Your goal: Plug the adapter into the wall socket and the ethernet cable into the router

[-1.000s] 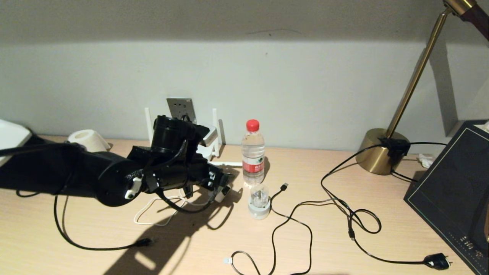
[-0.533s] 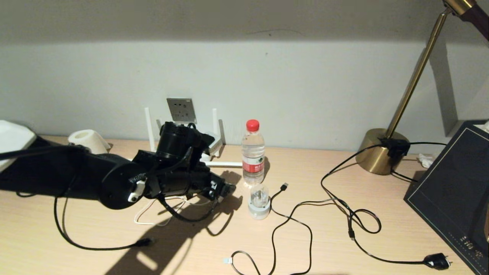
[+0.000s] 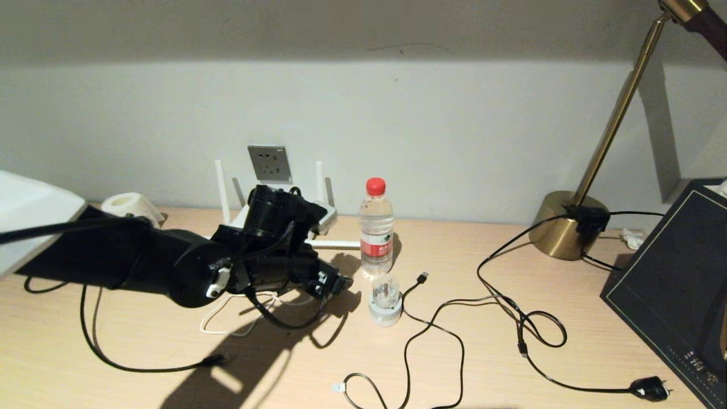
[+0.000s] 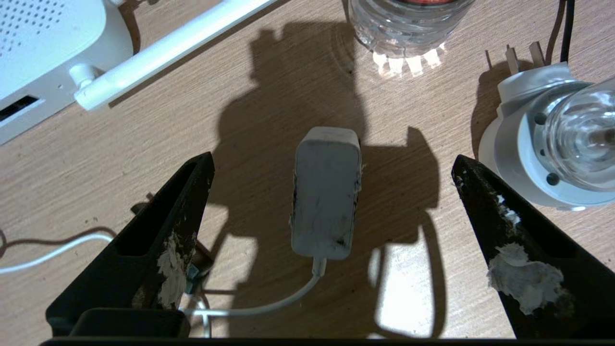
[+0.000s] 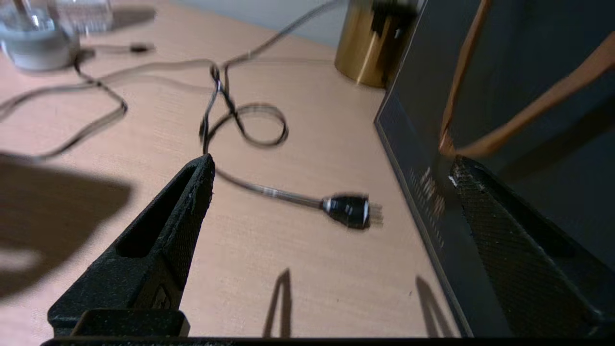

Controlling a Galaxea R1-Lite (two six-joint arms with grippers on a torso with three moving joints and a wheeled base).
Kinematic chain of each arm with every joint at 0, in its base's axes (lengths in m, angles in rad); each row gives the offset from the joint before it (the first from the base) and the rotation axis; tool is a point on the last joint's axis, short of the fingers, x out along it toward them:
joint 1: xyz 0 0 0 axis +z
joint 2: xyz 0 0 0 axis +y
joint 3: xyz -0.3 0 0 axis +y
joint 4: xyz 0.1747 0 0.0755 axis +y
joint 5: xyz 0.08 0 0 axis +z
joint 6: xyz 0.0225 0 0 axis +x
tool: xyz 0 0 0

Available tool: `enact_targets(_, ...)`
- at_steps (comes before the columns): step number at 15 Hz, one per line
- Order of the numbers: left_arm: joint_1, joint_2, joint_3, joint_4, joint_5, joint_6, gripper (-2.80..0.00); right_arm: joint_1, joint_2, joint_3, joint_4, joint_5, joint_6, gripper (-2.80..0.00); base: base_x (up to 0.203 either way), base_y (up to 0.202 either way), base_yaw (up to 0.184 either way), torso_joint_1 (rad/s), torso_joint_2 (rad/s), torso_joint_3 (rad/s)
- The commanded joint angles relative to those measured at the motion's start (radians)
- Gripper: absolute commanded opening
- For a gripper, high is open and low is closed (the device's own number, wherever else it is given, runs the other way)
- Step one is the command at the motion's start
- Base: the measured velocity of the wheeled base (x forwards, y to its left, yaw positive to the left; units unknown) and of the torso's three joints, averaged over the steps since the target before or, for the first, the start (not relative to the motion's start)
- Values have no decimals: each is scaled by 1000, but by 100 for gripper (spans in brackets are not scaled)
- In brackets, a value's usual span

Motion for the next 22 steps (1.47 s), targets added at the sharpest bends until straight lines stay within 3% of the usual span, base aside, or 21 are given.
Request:
enact_targets(1,1,23,-10,0,1,6,0,0,-8,37,-39,2,-3,0,0,0,0,0,0,0)
enact_targets(10,0,30,-5,-4,1,27,0,0,-7,35,-30,-31,55,0,0,0,0,0,0,0)
enact_targets(18,-6,25,12,-7,3,45,0,0,-7,35,-27,-27,55,0,0,0,0,0,0,0)
enact_targets(19,-6,25,13,-7,3,45,0,0,-7,35,-27,-27,55,-280,0,0,0,0,0,0)
enact_targets(22,-5,25,14,-7,3,47,0,0,-7,35,-27,-30,86,-280,0,0,0,0,0,0)
